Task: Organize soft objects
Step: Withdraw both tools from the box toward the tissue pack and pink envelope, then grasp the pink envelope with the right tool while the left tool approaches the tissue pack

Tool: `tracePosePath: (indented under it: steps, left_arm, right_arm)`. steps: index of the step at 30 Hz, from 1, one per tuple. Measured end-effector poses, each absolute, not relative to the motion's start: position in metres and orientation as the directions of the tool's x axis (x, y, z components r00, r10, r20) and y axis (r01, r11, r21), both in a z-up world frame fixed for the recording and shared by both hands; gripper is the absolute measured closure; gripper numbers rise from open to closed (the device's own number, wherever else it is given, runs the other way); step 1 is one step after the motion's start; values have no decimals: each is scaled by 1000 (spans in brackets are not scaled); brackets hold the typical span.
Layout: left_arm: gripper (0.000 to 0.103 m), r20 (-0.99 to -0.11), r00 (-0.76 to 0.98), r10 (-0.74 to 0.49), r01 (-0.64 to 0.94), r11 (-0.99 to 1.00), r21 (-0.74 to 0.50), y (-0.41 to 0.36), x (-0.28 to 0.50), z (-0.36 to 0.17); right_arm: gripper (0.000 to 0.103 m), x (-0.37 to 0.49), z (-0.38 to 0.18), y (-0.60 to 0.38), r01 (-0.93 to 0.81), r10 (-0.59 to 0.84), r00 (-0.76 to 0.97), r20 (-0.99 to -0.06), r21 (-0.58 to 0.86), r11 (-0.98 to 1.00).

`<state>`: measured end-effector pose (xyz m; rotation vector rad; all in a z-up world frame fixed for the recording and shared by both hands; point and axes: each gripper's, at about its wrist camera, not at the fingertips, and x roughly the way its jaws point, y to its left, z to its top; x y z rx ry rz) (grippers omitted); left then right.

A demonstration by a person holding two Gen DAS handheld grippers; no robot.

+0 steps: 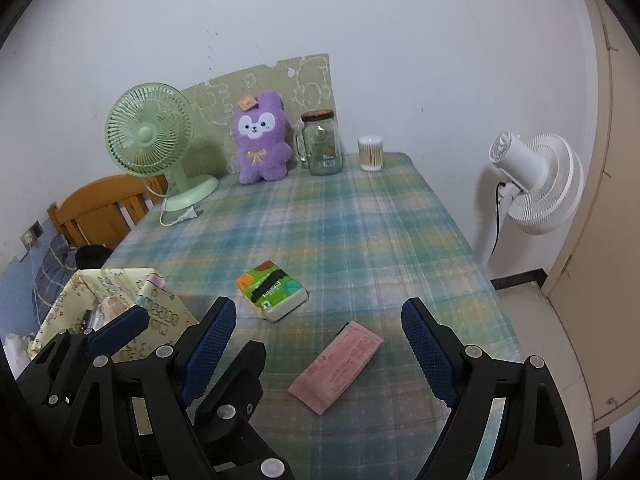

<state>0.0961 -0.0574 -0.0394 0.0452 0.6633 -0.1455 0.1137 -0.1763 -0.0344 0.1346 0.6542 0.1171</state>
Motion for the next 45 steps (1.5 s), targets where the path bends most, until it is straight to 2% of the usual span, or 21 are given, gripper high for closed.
tracePosePath:
  steps: [13, 30, 36, 39, 45]
  left_arm:
    - [16, -676, 729, -106, 121, 992, -26, -62, 114, -69]
    - [21, -765, 640, -77, 84, 996, -30, -60, 136, -111]
    - [21, -791, 607, -80, 85, 996, -36, -60, 142, -121]
    - [21, -798, 597, -83, 84, 996, -42, -60, 145, -125]
    - [21, -801, 593, -84, 76, 996, -48, -60, 148, -127]
  right_arm:
    - [17, 130, -63, -185, -26, 141, 747, -650, 184, 983]
    - [28, 156, -108, -182, 10, 150, 645, -749, 204, 979]
    - [40, 167, -121, -181, 9, 168, 604, -779, 217, 976]
    - [54, 174, -126, -176, -2, 145, 595, -791, 179, 984]
    - [60, 177, -127, -175, -21, 138, 604, -785, 157, 987]
